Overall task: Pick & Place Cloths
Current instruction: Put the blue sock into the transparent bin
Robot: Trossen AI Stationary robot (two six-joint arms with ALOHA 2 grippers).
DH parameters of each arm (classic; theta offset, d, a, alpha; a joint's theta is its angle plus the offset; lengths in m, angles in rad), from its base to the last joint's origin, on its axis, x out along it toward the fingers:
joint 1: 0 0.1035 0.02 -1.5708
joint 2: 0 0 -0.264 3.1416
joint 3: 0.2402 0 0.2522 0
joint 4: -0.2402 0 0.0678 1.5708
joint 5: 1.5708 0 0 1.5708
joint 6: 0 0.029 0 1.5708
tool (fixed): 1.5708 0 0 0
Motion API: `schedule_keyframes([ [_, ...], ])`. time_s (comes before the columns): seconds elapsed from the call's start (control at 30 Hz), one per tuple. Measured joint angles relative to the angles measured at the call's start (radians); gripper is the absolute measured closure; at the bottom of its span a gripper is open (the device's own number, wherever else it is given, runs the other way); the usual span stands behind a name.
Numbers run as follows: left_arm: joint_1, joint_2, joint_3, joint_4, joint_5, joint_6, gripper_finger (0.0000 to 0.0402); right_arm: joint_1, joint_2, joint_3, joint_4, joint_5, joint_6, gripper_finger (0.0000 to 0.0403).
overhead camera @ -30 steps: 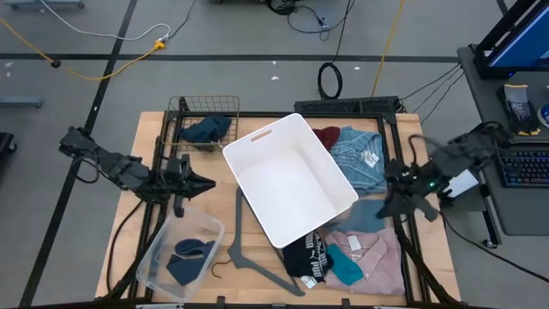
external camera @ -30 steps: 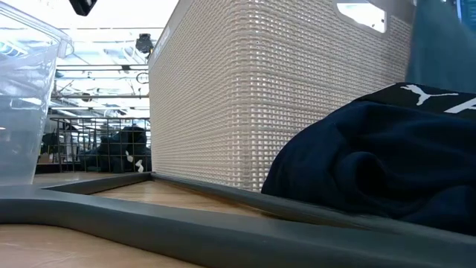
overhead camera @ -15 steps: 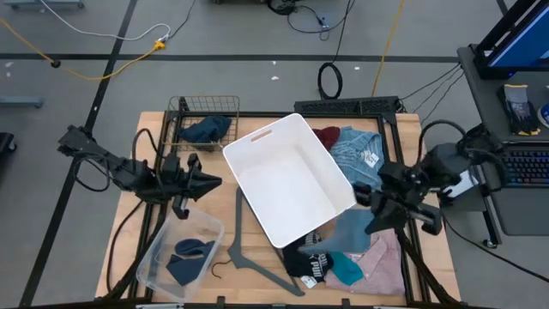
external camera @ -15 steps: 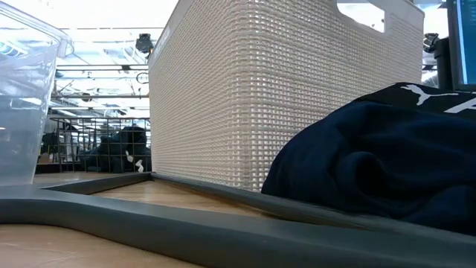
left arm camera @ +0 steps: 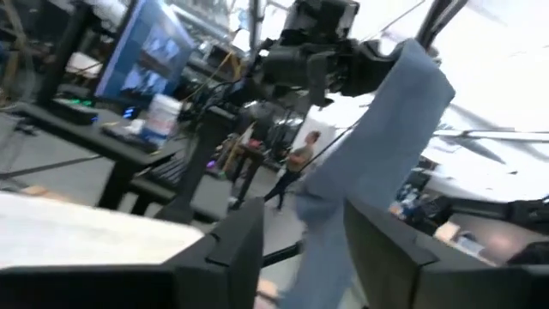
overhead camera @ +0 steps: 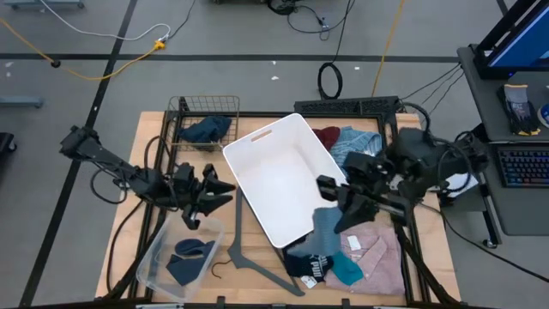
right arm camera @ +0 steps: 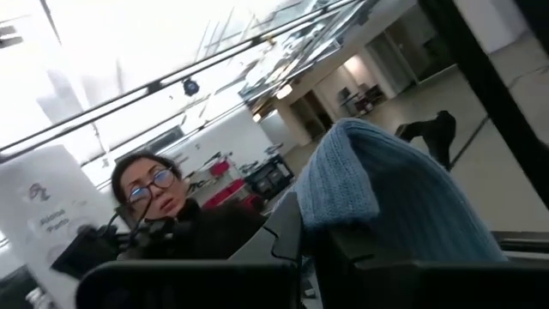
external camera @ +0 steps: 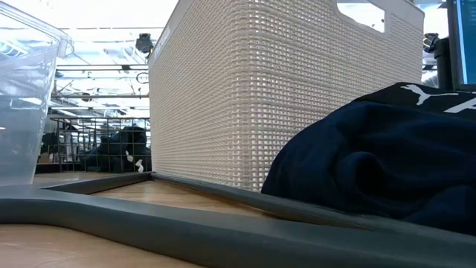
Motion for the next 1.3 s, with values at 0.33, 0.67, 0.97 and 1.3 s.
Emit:
schedule_keyframes([
  [0.33,0.0,0.096,0.017,0.155,0.03,0.0,0.0149,-0.085,0.166,0.183,0.056,-0.182,0.01,0.0401],
  [0.67,0.023,0.19,0.161,0.115,0.1,0.029,0.0122,-0.16,0.292,0.239,0.318,-0.259,0.165,0.0401],
  [0.97,0.06,0.28,0.283,0.034,0.211,0.032,0.0121,-0.219,0.311,0.239,0.355,-0.279,0.196,0.0401],
  [1.3,0.104,0.399,0.391,0.011,0.321,-0.004,0.0121,-0.254,0.311,0.239,0.386,-0.282,0.184,0.0401],
])
